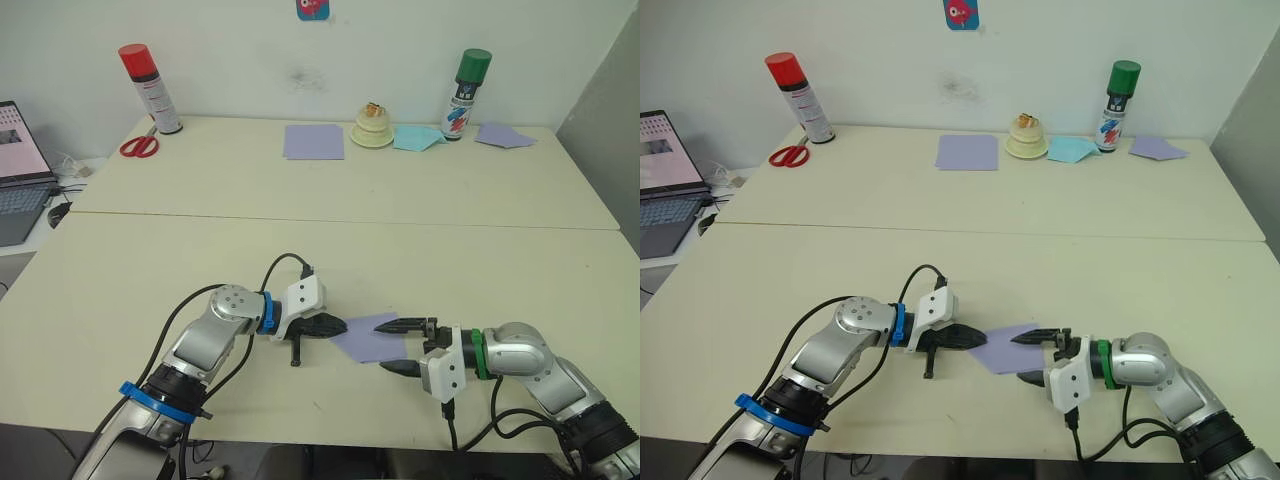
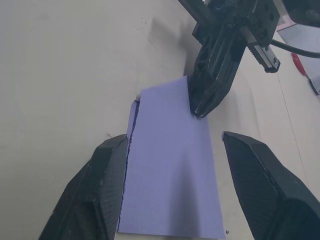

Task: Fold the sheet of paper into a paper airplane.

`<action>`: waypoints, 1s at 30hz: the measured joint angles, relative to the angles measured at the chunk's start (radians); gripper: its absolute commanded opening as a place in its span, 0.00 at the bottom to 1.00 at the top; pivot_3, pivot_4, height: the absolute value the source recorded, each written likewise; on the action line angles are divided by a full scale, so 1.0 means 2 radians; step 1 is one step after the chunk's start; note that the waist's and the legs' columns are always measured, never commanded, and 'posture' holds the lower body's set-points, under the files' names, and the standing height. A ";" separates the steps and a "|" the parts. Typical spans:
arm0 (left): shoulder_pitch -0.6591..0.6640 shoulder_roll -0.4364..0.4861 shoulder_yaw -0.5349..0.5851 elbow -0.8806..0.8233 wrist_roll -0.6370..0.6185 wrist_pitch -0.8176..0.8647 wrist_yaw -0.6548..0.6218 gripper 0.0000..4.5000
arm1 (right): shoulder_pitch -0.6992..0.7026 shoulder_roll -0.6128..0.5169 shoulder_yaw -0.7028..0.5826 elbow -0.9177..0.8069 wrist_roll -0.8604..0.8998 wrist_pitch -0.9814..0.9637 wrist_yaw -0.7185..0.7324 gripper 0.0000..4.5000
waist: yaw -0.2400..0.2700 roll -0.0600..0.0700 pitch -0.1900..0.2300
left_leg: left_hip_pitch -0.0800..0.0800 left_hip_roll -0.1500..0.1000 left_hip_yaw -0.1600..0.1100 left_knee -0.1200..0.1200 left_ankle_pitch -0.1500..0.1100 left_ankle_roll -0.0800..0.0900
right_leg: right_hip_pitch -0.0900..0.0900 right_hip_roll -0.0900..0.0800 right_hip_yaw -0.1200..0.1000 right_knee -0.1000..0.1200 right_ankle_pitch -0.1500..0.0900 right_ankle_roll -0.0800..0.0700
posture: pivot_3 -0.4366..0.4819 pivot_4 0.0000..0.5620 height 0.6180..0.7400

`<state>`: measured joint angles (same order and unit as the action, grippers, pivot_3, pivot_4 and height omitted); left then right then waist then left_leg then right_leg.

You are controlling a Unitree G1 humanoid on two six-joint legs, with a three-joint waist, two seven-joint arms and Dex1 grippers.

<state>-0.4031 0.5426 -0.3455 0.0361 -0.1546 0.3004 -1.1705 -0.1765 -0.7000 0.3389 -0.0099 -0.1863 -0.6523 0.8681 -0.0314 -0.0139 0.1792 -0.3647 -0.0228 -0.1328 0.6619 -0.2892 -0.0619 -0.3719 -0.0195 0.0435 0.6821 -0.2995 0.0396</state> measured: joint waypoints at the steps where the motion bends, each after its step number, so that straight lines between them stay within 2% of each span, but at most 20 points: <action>1: 0.000 0.000 0.000 0.000 0.000 0.000 0.000 0.00 | 0.000 0.000 0.000 0.000 -0.001 0.000 -0.001 0.69 | 0.000 0.000 0.000 | 0.000 0.000 0.000 0.000 0.000 0.000 | 0.000 0.000 0.000 0.000 0.000 0.000 | 0.48 0.27 1.00; 8: 0.001 0.000 0.000 0.000 0.000 0.000 0.000 0.00 | 0.000 -0.003 -0.001 -0.002 -0.016 -0.003 -0.018 0.69 | 0.000 0.000 0.000 | 0.000 0.000 0.000 0.000 0.000 0.000 | 0.000 0.000 0.000 0.000 0.000 0.000 | 0.48 0.27 1.00; 13: 0.001 0.000 0.000 -0.001 0.000 0.000 0.000 0.00 | -0.003 -0.012 -0.004 0.011 -0.039 -0.040 -0.048 0.69 | 0.000 0.000 0.000 | 0.000 0.000 0.000 0.000 0.000 0.000 | 0.000 0.000 0.000 0.000 0.000 0.000 | 0.48 0.27 1.00; 21: 0.001 0.000 0.000 0.000 0.000 -0.002 -0.005 0.00 | -0.046 -0.024 -0.003 0.091 -0.083 -0.137 -0.100 0.69 | 0.000 0.000 0.000 | 0.000 0.000 0.001 0.000 0.000 0.000 | 0.000 0.000 0.000 0.000 0.000 0.000 | 0.48 0.27 1.00; 30: 0.003 0.001 0.000 -0.002 0.000 -0.002 -0.009 0.00 | -0.072 -0.029 0.000 0.150 -0.092 -0.196 -0.129 0.69 | -0.001 0.000 0.000 | 0.000 0.000 0.001 0.000 0.000 0.000 | 0.000 0.000 0.000 0.000 0.000 0.000 | 0.48 0.27 1.00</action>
<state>-0.3977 0.5453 -0.3453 0.0326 -0.1547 0.2966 -1.1891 -0.3196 -0.7574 0.3393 0.2909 -0.3710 -1.0433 0.6092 -0.0326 -0.0139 0.1792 -0.3646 -0.0231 -0.1306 0.6619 -0.2892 -0.0619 -0.3717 -0.0195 0.0444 0.6818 -0.2996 0.0395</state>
